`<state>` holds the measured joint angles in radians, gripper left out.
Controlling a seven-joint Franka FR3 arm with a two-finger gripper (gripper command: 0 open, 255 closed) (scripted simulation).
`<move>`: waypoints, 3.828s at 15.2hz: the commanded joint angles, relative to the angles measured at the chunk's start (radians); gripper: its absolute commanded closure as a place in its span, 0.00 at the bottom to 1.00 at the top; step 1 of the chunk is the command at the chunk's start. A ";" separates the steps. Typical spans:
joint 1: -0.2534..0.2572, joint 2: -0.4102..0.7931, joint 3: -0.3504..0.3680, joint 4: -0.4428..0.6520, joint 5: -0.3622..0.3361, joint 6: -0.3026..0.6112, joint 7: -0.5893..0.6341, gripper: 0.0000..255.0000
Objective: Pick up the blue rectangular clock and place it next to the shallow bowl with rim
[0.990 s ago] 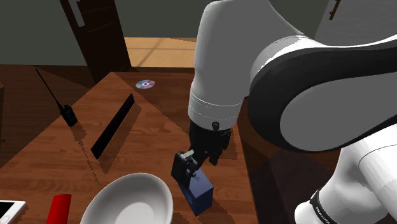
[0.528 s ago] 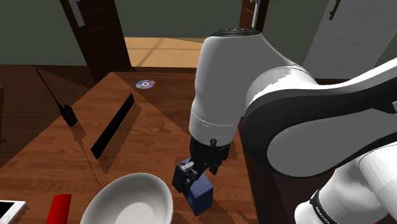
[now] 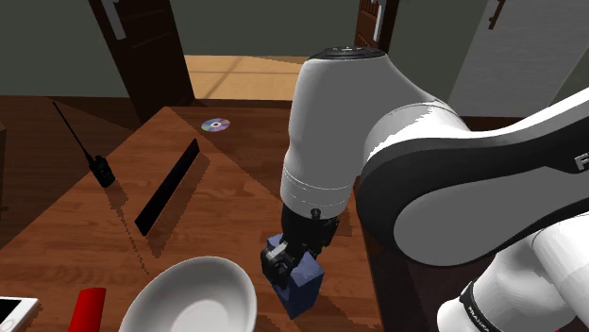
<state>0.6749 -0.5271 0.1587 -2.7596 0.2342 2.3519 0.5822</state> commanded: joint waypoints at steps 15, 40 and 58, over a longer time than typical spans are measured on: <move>-0.006 -0.051 -0.006 0.050 -0.014 -0.100 0.011 1.00; -0.022 -0.133 -0.034 0.334 -0.056 -0.465 0.049 1.00; 0.053 -0.466 0.040 0.130 0.019 -0.580 0.151 1.00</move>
<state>0.7265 -0.9873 0.1968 -2.6147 0.2507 1.7616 0.7346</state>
